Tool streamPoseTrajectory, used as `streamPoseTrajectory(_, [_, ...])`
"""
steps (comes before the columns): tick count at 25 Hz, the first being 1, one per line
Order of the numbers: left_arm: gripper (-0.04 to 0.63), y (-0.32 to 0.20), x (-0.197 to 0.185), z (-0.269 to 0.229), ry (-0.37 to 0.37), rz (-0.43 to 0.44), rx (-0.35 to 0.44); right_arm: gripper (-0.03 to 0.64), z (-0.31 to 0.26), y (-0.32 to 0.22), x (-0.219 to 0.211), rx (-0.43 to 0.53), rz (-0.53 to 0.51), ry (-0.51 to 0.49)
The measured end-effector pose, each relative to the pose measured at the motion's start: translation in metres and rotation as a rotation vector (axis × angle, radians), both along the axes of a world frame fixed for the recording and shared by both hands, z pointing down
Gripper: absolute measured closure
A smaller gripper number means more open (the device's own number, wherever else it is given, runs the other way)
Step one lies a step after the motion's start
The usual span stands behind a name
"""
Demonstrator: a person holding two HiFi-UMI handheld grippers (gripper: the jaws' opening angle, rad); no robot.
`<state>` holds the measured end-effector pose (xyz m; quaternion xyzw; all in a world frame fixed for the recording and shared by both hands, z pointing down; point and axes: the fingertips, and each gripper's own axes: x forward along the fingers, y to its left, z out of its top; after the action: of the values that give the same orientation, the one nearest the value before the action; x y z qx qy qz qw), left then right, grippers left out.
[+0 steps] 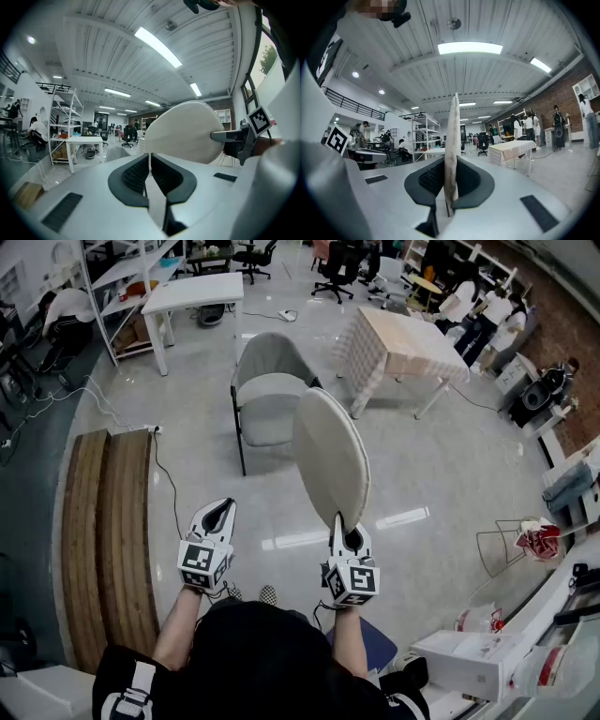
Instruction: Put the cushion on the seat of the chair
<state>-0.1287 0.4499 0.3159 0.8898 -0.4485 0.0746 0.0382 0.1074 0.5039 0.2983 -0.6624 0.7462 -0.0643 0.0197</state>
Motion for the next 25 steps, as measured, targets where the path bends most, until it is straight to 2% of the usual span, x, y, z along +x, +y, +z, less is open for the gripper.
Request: streamPoseTrajectory(25, [0.565, -0.023, 0.046, 0.016, -0.011, 0.003, -0.044, 0.563, 0.029, -0.019, 0.037, -0.026, -0.024, 0.016])
